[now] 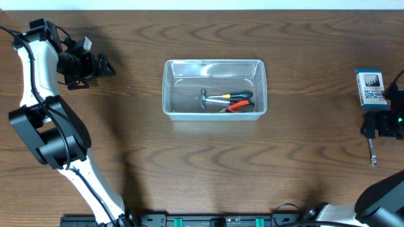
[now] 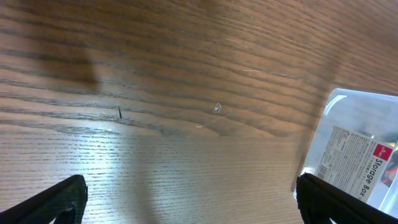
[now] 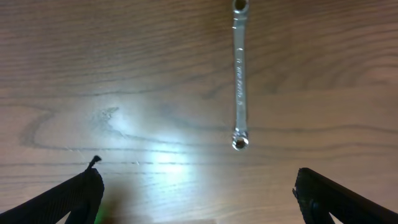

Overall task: Pack container
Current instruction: 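Position the right gripper above the silver wrench and align with it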

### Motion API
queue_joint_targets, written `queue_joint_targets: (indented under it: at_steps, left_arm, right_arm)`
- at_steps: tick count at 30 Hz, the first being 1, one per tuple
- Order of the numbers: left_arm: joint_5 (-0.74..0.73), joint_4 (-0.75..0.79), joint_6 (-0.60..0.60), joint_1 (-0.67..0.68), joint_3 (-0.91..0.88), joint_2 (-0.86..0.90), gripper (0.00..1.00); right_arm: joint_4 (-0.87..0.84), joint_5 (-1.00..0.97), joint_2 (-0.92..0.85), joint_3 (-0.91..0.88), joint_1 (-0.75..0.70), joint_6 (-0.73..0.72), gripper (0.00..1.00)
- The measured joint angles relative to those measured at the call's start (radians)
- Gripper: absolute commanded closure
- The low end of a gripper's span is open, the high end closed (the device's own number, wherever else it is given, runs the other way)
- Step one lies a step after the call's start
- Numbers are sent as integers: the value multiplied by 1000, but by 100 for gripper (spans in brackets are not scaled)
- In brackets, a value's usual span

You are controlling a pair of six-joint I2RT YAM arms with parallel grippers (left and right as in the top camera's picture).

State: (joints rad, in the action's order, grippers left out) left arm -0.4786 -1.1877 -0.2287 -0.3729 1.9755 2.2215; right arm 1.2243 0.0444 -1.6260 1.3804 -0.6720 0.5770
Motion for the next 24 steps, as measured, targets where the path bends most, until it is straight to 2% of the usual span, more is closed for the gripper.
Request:
queue_joint_targets:
  at_steps: [16,24]
  left_arm:
    - [0,0,0,0,0,0,2]
    - [0,0,0,0,0,0,2]
  right_arm:
    - [-24,53,-140,-1,-7,72,1]
    - [-49,90,-150,-1,-7,106,1]
